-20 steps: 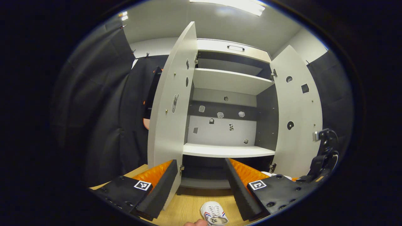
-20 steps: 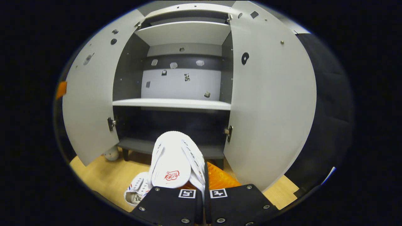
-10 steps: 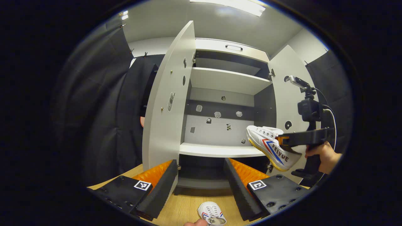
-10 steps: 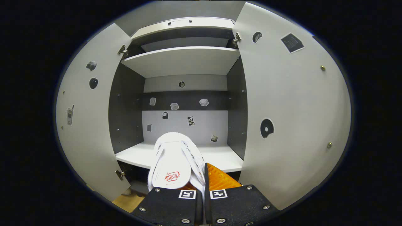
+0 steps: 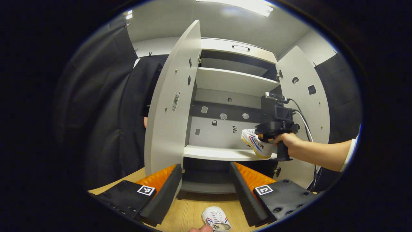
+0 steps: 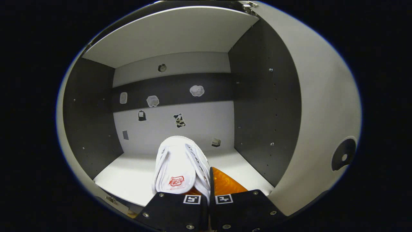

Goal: Grab one shoe with the right hand and put it into the shoe cabinet, grab the other shoe with the left hand and put it into the shoe cabinet; then close the right door with the right hand and the left door with the left hand.

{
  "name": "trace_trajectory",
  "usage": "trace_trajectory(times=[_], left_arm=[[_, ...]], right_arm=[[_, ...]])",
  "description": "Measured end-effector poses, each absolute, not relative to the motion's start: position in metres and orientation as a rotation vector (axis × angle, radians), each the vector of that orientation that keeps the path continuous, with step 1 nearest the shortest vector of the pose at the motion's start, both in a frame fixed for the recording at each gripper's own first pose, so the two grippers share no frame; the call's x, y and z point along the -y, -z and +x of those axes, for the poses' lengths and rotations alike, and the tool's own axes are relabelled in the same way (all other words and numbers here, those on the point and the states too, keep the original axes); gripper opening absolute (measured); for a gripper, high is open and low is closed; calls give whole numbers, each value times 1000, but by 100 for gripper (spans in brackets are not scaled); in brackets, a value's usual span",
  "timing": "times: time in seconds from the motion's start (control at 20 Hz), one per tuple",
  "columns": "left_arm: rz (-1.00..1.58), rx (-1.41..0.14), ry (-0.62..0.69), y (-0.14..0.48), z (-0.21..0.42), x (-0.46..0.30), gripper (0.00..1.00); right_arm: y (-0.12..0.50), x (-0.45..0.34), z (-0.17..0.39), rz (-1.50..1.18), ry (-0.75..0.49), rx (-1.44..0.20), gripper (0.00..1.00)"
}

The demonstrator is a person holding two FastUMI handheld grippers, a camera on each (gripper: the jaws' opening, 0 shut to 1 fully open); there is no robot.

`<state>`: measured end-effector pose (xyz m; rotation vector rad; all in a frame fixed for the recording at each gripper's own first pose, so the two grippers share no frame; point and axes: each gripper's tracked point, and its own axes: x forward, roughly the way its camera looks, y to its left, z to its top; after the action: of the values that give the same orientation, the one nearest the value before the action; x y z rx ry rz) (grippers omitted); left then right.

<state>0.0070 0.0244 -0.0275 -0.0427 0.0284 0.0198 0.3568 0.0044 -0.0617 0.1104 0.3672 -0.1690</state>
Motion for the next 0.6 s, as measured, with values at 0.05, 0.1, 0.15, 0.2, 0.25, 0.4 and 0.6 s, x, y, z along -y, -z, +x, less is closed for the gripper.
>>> trace_trajectory(times=[0.05, 0.1, 0.15, 0.2, 0.25, 0.4, 0.6], left_arm=[[-38, -28, -22, 27, 7, -25, 96], [-33, -26, -25, 27, 8, -26, 96], [-32, -22, -27, 26, 9, -27, 96], [-35, -23, -26, 27, 10, -27, 96], [-41, -28, -25, 29, 11, -27, 96], [-44, -45, -29, 36, 13, -29, 96], [-42, -39, -25, 35, 16, -29, 96]], right_arm=[[68, -2, 366, 130, 184, -387, 2], [76, 0, 374, 141, 198, -406, 2], [81, 2, 381, 138, 209, -421, 2], [85, 5, 387, 130, 218, -434, 2], [87, 6, 393, 128, 223, -444, 2], [95, 8, 402, 115, 234, -465, 3], [115, 6, 410, 120, 242, -515, 4]])
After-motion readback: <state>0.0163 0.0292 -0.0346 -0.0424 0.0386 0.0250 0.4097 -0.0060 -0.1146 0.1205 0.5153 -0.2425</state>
